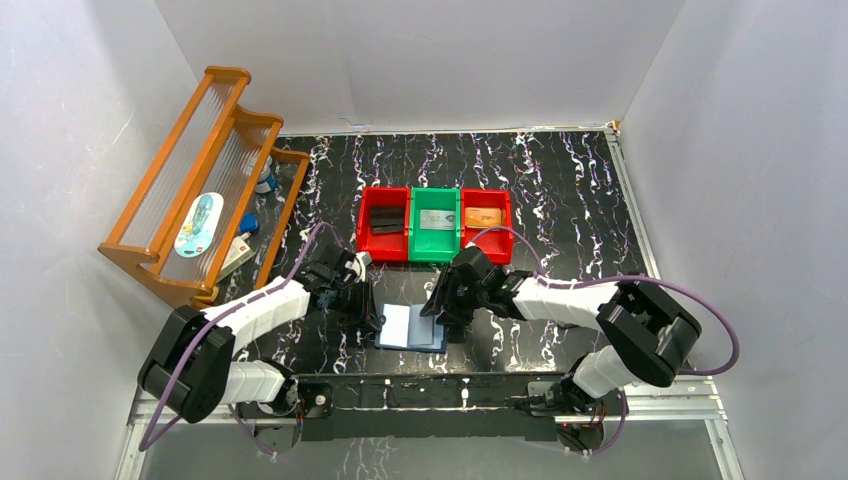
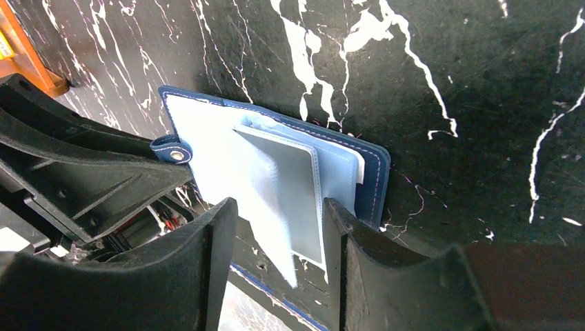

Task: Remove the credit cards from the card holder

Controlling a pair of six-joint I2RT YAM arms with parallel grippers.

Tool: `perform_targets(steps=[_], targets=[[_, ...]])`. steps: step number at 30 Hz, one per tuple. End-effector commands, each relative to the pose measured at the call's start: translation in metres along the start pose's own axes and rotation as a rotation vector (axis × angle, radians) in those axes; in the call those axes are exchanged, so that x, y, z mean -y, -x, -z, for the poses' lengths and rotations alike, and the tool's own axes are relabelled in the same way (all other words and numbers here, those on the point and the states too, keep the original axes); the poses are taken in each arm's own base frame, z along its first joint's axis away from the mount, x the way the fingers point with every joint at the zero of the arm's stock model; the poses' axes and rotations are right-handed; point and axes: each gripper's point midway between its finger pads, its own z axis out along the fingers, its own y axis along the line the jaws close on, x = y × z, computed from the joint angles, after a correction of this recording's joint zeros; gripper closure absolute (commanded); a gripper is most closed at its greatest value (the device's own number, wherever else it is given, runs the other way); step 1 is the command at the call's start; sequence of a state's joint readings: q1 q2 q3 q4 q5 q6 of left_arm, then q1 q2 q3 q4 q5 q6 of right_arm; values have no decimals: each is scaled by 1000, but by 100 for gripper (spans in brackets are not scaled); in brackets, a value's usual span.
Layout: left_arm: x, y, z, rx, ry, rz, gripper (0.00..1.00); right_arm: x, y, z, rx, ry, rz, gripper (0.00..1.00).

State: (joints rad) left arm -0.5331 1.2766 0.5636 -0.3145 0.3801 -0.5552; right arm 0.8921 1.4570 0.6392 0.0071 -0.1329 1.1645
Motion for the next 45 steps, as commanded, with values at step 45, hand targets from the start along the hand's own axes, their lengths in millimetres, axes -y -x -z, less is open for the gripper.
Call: perform_targets(steps=[45], targets=[[0,12,17,113,59,30,72,-32,12,14,67,62,66,27]])
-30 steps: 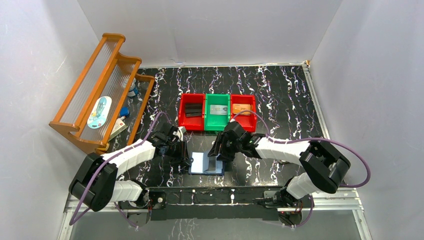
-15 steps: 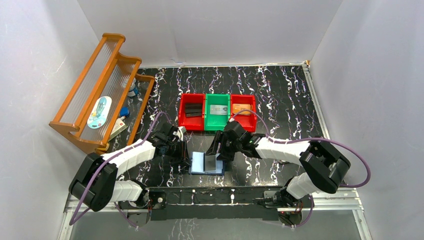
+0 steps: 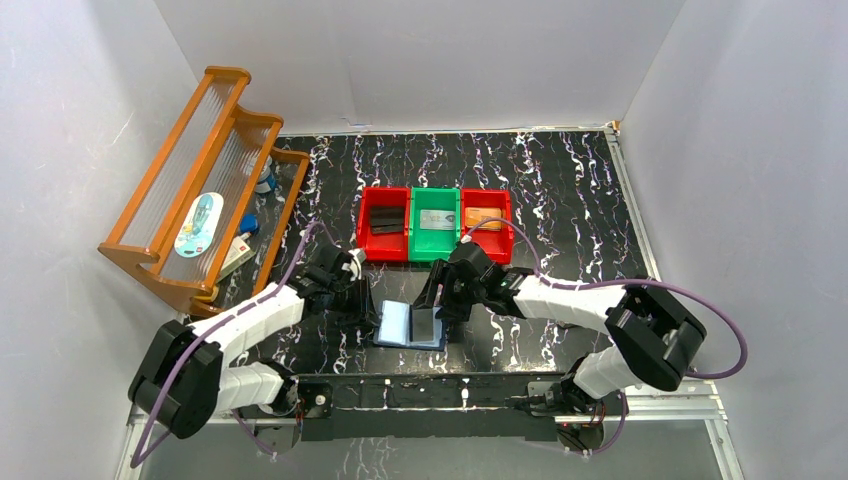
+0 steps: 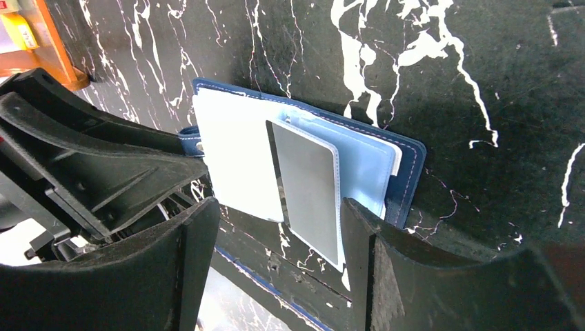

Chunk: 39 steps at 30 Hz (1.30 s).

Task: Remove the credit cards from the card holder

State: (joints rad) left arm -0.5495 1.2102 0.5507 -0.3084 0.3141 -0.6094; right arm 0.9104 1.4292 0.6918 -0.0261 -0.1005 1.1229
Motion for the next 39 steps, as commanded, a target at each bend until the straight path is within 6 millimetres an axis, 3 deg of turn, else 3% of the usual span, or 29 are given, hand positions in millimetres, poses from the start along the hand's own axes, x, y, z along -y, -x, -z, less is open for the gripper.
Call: perform_targets(steps=[1,11,18,22,30,39], targets=[[-1,8,13,50,42,9,70,-10,6,5,28,27,2,27],[17,27,33,139,1,-2,55,-6,3,3,15,10,-11,27],[55,33,41,128,-175,-66,49,1,2,3,22,-12,-31,29],[74,26,39,61,-285,-78,48,5,0,1,8,-26,-40,30],[87,27,33,25,-347,-67,48,7,-5,-4,-24,-33,-43,35],[88,27,27,5,-345,-63,48,15,-9,-11,-53,-75,-56,37]])
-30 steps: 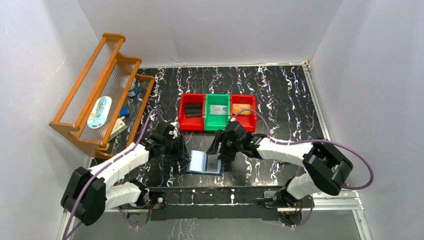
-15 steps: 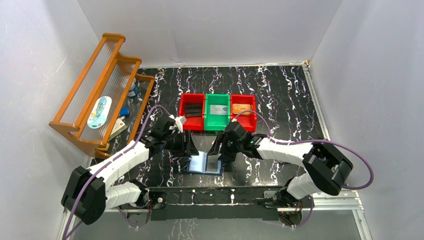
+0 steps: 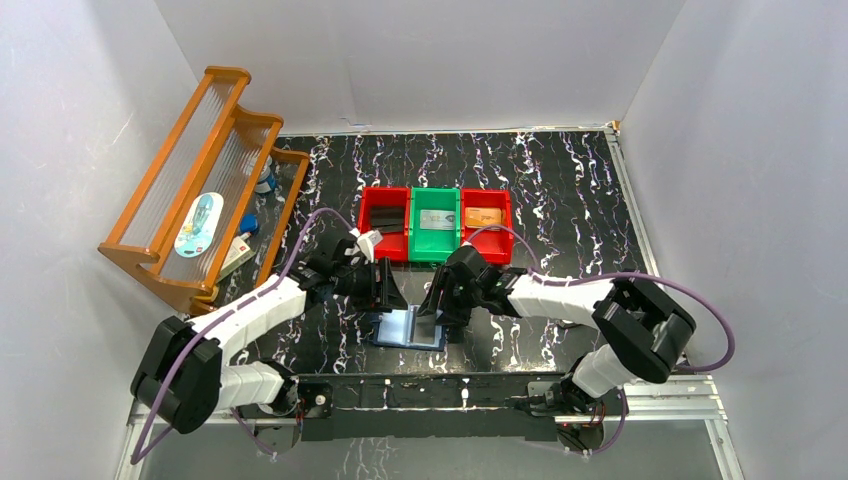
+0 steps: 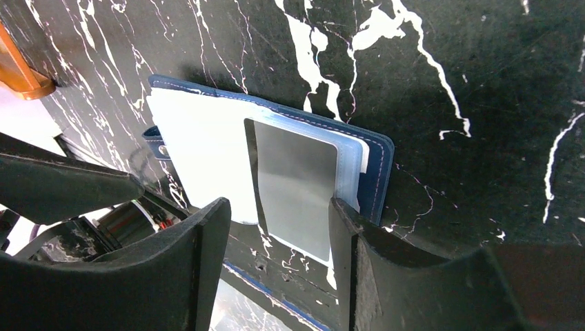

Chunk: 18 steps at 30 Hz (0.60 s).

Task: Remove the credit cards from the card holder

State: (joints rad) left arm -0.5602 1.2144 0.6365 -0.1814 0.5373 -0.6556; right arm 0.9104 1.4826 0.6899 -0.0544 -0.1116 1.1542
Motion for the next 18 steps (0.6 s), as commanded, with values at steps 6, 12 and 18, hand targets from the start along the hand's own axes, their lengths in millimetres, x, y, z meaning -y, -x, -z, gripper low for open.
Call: perform_targets(steps=[6,12,18], targets=[[17,2,-2,-30,-50,-7,48,2,-2,-6,-26,-35,-14,39],[8,-6,-10,-64,-27,8,48,8,-4,-8,-36,-51,-22,41],[1,-7,-23,-76,-19,43,51,9,-5,-9,-45,-42,-32,44]])
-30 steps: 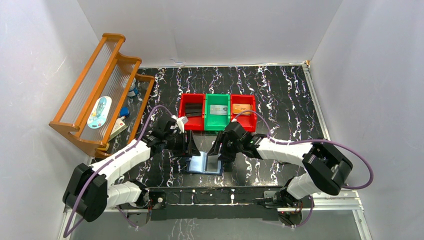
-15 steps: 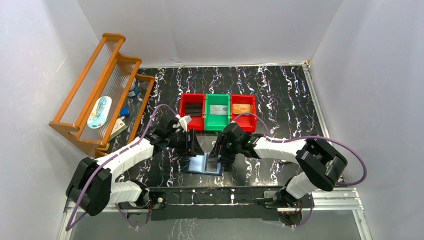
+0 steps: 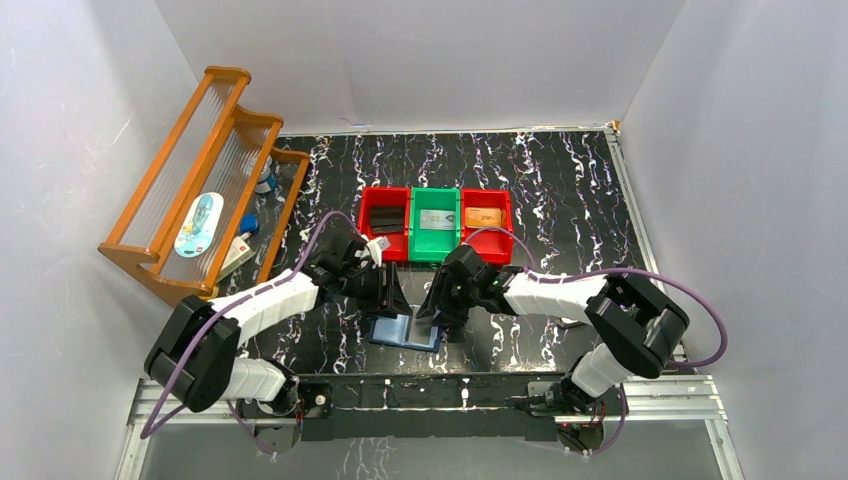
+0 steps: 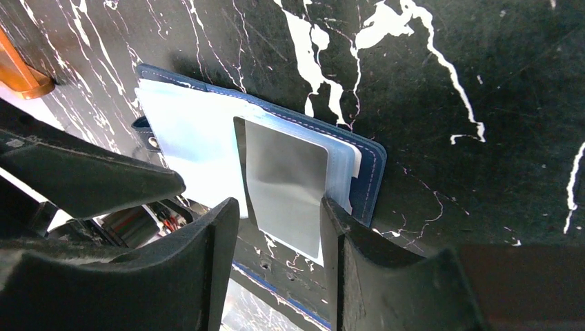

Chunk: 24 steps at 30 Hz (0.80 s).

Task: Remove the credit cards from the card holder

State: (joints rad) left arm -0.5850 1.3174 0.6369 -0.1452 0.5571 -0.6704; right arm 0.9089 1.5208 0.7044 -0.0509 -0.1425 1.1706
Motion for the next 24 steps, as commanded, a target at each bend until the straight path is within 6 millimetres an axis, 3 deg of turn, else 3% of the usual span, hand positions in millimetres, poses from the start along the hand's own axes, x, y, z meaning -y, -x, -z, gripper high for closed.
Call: perform_targets(steps=[1,5,19,24], targets=[[7,4,-5,-4,-28,16,52,10,-1,-3,-9,-36,-12,45],[6,5,-8,-4,-28,20,53,11,-1,-3,-10,-35,-15,46],[-28,-18,-33,-101,25,95,57,14,1,-4,-13,-28,-23,49],[-30,-24,-36,-114,8,115,63,13,-1,-6,-25,-15,-26,50]])
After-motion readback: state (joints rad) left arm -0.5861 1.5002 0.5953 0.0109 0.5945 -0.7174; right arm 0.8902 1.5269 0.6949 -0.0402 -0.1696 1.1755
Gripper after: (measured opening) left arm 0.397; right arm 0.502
